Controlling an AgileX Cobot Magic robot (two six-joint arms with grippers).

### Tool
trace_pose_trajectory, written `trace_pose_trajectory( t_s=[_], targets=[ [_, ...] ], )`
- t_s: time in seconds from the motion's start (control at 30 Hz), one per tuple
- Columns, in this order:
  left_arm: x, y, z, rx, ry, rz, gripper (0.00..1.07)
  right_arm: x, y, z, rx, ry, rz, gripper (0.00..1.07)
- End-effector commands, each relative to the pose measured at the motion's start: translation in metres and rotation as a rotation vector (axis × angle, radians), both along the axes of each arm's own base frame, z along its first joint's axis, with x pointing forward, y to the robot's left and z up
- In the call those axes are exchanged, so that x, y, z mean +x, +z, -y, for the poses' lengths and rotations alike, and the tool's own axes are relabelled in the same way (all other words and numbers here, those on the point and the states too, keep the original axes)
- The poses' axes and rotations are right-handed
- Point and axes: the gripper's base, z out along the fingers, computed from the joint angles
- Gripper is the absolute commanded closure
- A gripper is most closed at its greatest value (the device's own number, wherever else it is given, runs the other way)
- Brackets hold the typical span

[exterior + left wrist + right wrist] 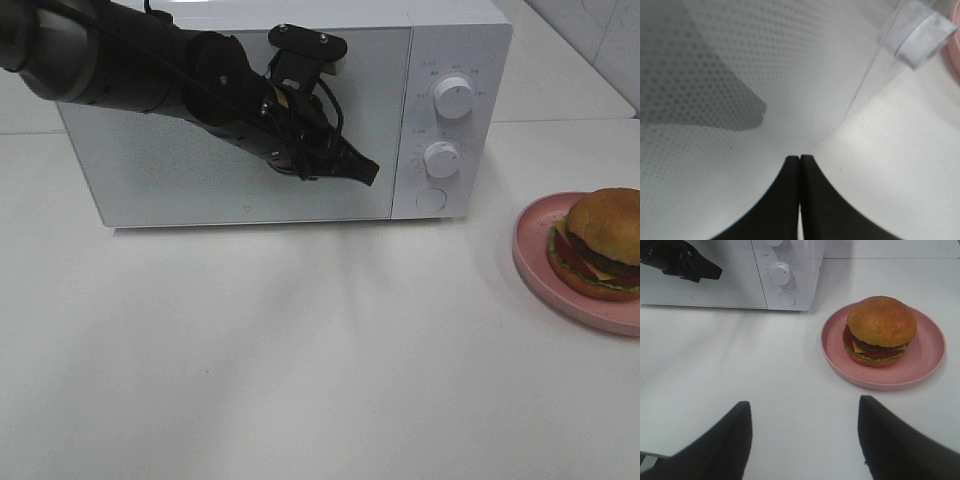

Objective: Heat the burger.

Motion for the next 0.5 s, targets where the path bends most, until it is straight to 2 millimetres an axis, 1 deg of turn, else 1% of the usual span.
trace_pose_trajectory(
  t_s=[0.03,0.07,0.17,0.23,0.27,0.33,0.37,0.43,0.5],
  targets=[
    [-0.011,0.008,-0.001,0.120,-0.089,-0.045,1.07,-0.003,0.001,0.001,0.001,-0.005,0.034,0.47],
    [-0.018,0.012,-0.004,0.149,-0.100,-0.101,1.07,-0.003,0.001,0.001,0.001,-0.005,0.034,0.47],
    [-0.022,0.016,-0.006,0.164,-0.106,-0.129,1.07,-0.003,0.001,0.001,0.001,-0.005,0.034,0.47],
    [-0.032,0.027,-0.012,0.207,-0.121,-0.195,1.07,-0.003,0.001,0.001,0.001,-0.005,0.034,0.47],
    [-0.032,0.027,-0.012,0.207,-0.121,-0.195,1.07,-0.003,0.001,0.001,0.001,-0.005,0.034,0.47],
    [-0.045,0.043,-0.023,0.270,-0.142,-0.276,1.07,-0.003,0.001,0.001,0.001,-0.005,0.034,0.47],
    [-0.045,0.043,-0.023,0.270,-0.142,-0.276,1.07,-0.003,0.001,0.001,0.001,-0.005,0.034,0.47],
    [-0.054,0.049,-0.032,0.335,-0.139,-0.343,1.07,-0.003,0.001,0.001,0.001,-0.005,0.034,0.47],
    [-0.056,0.049,-0.035,0.360,-0.137,-0.362,1.07,-0.003,0.001,0.001,0.001,-0.005,0.034,0.47]
  ],
)
